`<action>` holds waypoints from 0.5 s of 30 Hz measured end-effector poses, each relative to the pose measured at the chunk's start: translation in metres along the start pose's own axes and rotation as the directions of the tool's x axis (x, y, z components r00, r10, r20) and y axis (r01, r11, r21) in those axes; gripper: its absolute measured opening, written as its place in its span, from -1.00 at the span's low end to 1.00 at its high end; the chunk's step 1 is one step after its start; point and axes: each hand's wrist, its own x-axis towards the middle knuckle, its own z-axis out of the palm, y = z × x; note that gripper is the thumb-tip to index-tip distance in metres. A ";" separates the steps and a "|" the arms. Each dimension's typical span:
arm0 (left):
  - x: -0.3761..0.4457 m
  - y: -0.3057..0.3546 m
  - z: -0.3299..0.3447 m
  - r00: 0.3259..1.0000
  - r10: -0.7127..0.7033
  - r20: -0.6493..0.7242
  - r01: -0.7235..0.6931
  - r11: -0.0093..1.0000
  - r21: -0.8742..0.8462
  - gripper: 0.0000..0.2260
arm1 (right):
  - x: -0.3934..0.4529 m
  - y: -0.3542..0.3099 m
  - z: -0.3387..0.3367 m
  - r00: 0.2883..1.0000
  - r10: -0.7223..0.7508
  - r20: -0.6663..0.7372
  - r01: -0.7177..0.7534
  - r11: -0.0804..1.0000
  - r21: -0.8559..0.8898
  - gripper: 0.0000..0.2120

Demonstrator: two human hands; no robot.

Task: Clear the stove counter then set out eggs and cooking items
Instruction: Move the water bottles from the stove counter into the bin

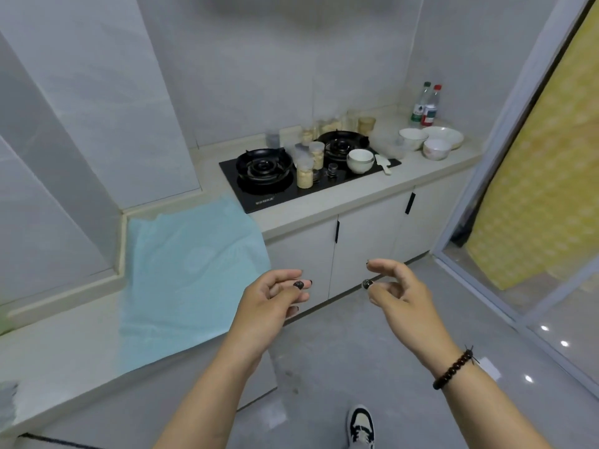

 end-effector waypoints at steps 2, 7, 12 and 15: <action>0.030 0.007 0.018 1.000 0.010 0.013 -0.010 1.000 0.013 -0.85 | 0.030 0.002 -0.011 1.000 0.004 0.001 -0.004 1.000 -0.016 -0.70; 0.110 0.037 0.072 0.999 0.025 0.022 -0.026 1.000 0.005 -0.83 | 0.120 0.001 -0.051 1.000 -0.015 0.011 0.015 1.000 -0.022 -0.71; 0.191 0.068 0.133 0.999 0.028 0.033 -0.027 0.999 -0.023 -0.84 | 0.211 -0.004 -0.097 0.999 -0.038 0.000 0.038 0.998 -0.057 -0.70; 0.233 0.083 0.164 0.997 0.046 0.054 -0.044 0.998 -0.047 -0.84 | 0.254 -0.009 -0.121 0.998 -0.056 -0.013 0.055 0.996 -0.077 -0.72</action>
